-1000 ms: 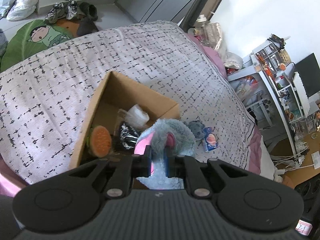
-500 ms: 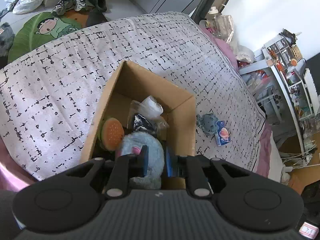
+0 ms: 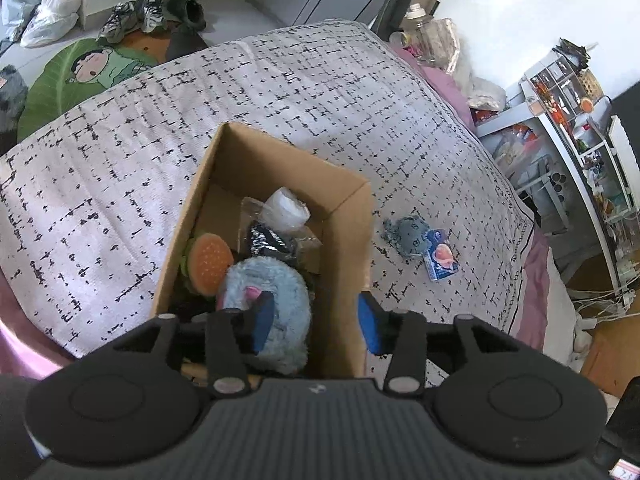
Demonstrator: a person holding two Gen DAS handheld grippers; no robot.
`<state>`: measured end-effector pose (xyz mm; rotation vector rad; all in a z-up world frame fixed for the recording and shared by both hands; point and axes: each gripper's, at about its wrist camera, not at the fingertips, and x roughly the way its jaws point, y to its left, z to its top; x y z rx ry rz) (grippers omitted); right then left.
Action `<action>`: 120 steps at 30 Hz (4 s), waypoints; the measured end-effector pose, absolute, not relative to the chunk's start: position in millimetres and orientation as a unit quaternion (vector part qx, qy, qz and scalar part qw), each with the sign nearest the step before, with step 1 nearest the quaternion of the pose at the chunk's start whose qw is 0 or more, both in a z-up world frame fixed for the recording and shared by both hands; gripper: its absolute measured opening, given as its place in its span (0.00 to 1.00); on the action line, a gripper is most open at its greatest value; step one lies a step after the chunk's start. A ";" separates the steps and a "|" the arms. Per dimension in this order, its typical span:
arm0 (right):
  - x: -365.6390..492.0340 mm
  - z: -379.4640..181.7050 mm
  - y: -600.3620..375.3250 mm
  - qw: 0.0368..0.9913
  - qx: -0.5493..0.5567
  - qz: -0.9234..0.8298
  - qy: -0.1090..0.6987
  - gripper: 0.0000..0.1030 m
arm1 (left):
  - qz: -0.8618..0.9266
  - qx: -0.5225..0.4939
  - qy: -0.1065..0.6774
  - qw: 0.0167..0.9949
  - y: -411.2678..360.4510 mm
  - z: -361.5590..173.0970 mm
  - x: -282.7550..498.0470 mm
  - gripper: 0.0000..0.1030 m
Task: Organize soft objects
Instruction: 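Lower the grey plush into the box and open both tools, then move the left tool toward the blue octopus plush while the right tool approaches the tissue pack, then close the left tool on the octopus plush while the right tool grips the tissue pack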
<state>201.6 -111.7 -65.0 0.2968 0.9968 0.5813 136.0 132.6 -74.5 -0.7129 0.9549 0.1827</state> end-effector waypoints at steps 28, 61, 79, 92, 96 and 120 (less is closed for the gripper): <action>244.5 -53.5 -192.9 0.862 0.121 0.243 0.428 0.96 | 0.066 -0.275 0.453 0.845 66.0 -51.4 172.0 0.78; 323.7 -48.6 -250.6 0.871 0.130 0.235 0.411 0.99 | 0.070 -0.240 0.465 0.849 0.9 -47.3 249.0 0.78; 360.0 -117.1 -233.5 0.869 0.037 0.253 0.423 1.00 | 0.078 -0.244 0.499 0.828 -5.1 -102.2 309.4 0.78; 372.8 -151.9 -195.7 0.856 -0.028 0.282 0.433 0.93 | 0.096 -0.269 0.508 0.813 12.1 -144.4 344.0 0.77; 378.6 -162.2 -189.2 0.851 -0.036 0.280 0.443 0.89 | 0.089 -0.270 0.512 0.810 12.3 -155.2 353.8 0.76; 377.5 -174.8 -174.6 0.844 -0.077 0.302 0.437 0.47 | 0.041 -0.278 0.494 0.823 1.4 -179.8 357.7 0.25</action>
